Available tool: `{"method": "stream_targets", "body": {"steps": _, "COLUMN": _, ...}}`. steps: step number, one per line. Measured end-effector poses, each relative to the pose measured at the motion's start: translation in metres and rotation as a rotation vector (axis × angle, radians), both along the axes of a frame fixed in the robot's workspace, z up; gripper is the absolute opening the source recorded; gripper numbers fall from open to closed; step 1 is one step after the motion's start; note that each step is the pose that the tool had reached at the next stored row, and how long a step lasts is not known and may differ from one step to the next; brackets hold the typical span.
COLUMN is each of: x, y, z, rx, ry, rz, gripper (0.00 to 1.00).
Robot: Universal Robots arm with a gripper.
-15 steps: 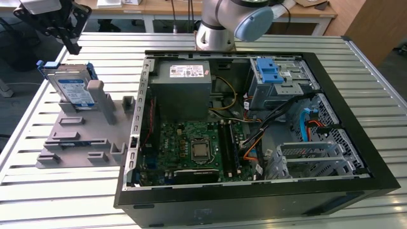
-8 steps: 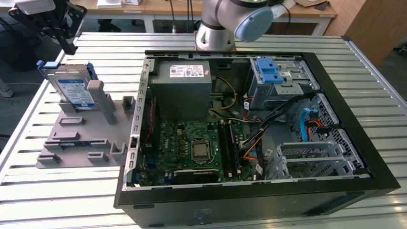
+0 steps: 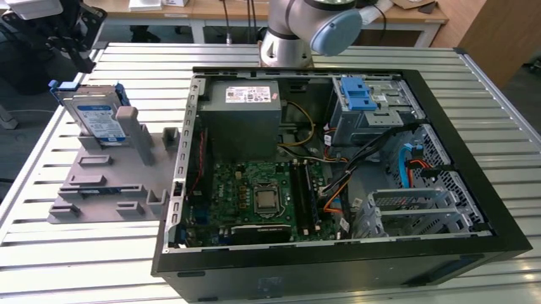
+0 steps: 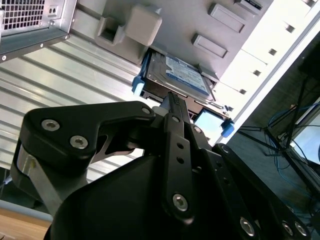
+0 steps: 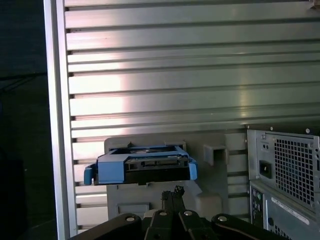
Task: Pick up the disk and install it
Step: 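Reach for the disk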
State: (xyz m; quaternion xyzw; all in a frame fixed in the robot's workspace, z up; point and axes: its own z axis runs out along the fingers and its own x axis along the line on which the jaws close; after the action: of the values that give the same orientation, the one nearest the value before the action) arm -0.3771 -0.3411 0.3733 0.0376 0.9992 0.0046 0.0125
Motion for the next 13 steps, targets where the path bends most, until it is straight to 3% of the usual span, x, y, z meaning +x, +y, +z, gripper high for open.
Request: {"method": "stream_targets", "body": {"steps": 13, "x": -0.0124, "y": 0.0006, "z": -0.0014, "rx": 0.0, "ry": -0.0001, "rz": 0.0, "gripper": 0.11}}
